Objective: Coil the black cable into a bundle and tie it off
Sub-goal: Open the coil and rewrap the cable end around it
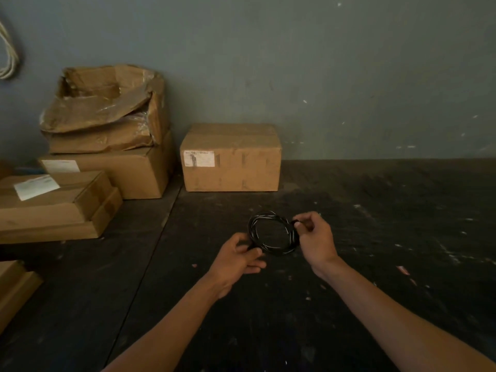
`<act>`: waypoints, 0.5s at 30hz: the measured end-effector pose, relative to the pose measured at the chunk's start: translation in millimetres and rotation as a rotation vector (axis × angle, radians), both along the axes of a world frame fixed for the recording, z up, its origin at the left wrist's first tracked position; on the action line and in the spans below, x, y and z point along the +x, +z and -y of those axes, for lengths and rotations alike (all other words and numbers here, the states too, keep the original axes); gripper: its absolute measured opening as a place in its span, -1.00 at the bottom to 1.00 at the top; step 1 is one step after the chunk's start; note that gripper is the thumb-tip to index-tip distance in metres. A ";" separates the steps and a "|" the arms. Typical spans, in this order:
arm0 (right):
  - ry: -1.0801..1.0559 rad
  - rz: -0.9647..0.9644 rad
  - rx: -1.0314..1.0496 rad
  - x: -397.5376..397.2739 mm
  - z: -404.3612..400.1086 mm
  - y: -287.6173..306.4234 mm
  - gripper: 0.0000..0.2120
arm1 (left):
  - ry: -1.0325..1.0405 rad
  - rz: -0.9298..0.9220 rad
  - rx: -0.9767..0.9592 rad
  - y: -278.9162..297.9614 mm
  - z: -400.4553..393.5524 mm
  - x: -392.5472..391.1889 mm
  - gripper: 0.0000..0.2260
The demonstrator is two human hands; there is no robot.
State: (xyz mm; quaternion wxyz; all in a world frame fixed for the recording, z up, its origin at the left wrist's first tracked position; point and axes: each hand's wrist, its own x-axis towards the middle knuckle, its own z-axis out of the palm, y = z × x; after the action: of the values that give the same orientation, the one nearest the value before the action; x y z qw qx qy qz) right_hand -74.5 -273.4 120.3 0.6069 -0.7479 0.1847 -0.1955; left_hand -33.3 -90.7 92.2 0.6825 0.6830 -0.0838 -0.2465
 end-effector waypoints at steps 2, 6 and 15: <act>0.020 -0.005 -0.031 0.3 3.9 -3.8 -0.72 | 0.047 0.043 -0.005 -0.3 0.5 4.2 -0.59; 0.082 -0.057 -0.056 -0.2 8.1 -15.8 -0.68 | 0.020 0.138 0.068 -2.7 -0.5 12.6 -0.43; 0.083 -0.277 0.113 2.8 10.8 -77.6 -0.70 | -0.150 0.100 0.320 -50.3 -9.9 33.7 -0.42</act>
State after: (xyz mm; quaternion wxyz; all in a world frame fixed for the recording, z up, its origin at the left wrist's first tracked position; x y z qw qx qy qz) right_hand -71.8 -284.2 42.7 0.6241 -0.7395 0.2463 -0.0546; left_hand 0.4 -80.7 41.9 0.5399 0.7859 -0.1281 -0.2729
